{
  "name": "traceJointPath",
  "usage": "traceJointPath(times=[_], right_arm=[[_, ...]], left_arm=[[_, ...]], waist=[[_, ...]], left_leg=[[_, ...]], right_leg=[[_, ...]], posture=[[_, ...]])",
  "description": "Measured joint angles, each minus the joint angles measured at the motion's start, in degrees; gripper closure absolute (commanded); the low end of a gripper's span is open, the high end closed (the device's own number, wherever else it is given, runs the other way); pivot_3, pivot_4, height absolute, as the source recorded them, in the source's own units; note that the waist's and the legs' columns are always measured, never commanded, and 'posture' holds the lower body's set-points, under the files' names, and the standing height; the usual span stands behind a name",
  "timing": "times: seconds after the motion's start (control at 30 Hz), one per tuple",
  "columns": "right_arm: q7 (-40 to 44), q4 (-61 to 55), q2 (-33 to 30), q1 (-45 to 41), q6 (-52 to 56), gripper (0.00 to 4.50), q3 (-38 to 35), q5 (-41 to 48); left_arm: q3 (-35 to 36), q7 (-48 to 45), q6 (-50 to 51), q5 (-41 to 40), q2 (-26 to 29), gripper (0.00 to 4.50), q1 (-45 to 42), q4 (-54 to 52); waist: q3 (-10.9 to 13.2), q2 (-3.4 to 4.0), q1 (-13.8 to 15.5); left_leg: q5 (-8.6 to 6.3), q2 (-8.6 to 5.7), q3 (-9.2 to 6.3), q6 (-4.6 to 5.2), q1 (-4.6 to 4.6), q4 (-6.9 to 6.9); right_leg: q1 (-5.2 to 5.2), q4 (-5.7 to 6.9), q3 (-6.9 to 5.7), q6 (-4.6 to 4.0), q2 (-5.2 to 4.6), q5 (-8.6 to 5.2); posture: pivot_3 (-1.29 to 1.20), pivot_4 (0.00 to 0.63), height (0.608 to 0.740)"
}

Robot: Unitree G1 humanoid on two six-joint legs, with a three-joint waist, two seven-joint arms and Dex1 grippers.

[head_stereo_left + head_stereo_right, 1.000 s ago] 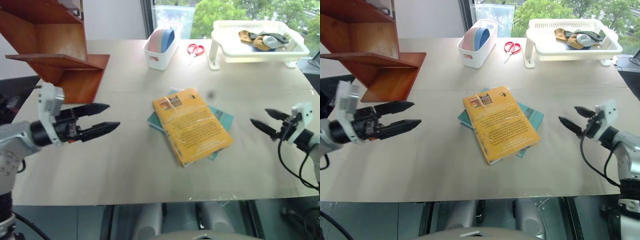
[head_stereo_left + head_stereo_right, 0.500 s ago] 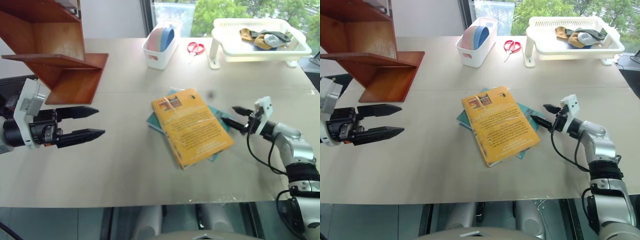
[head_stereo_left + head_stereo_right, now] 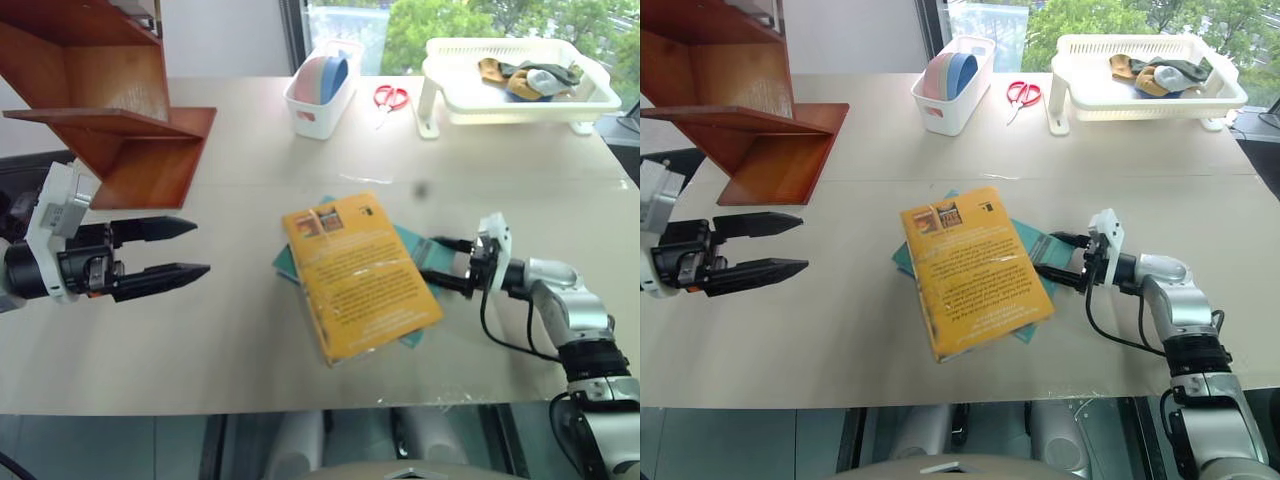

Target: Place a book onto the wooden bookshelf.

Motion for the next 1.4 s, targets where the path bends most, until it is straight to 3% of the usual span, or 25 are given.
traceJointPath(times=[0.33,0.53,0.93,1.23,1.3,1.4], right_arm=[[-2.7,-1.5,-1.1,-1.0,-3.7,0.0,0.1,-3.3],[-2.0,-5.8,-1.3,-1.2,-6.0,0.0,4.3,-5.8],[-1.4,-10.4,-1.8,-1.2,-5.0,0.0,6.1,-5.2],[-0.3,-12.7,-10.0,1.8,-2.5,0.0,-3.7,0.4],[5.3,-18.5,-18.5,8.4,3.6,0.0,-9.2,6.4],[7.2,-23.3,-23.1,10.5,8.2,0.0,-13.1,11.4]], left_arm=[[-0.2,0.0,-0.4,0.5,-0.5,0.07,-0.2,0.1],[-0.6,0.0,-0.8,0.6,-0.7,0.07,-0.6,0.2],[-2.1,1.2,-0.1,0.5,-2.9,0.07,-0.3,0.1],[-7.0,9.6,5.1,-0.4,-10.8,0.07,1.2,-1.1],[-9.8,18.2,12.9,-3.9,-16.7,0.07,-0.8,-0.6],[-9.4,19.6,17.4,-9.1,-19.0,0.07,-2.3,0.3]], waist=[[0.0,-0.01,0.1],[0.0,-0.01,0.0],[0.0,-0.02,0.2],[0.1,-0.04,0.3],[0.1,-0.15,0.7],[0.1,-0.12,0.2]], left_leg=[[0.0,-0.01,0.01,-0.01,-0.02,0.0],[0.0,0.0,0.04,-0.01,-0.12,-0.05],[0.01,-0.02,0.04,-0.01,-0.13,-0.05],[0.0,-0.01,0.01,0.0,-0.14,-0.04],[0.0,-0.02,-0.03,0.01,-0.18,0.03],[0.0,-0.01,0.01,0.01,-0.08,0.05]], right_leg=[[-0.04,0.01,0.0,0.0,-0.01,0.0],[-0.18,0.02,0.03,0.0,-0.01,0.0],[-0.18,0.02,0.04,0.0,-0.04,0.0],[-0.17,0.03,0.03,0.0,-0.05,0.0],[-0.14,0.03,0.0,0.02,-0.05,0.01],[-0.09,0.09,0.05,0.02,-0.07,0.01]], posture=[[0.0,0.15,0.74],[0.0,0.15,0.74],[0.0,0.15,0.74],[0.0,0.15,0.74],[0.0,0.15,0.74],[0.0,0.15,0.74]])
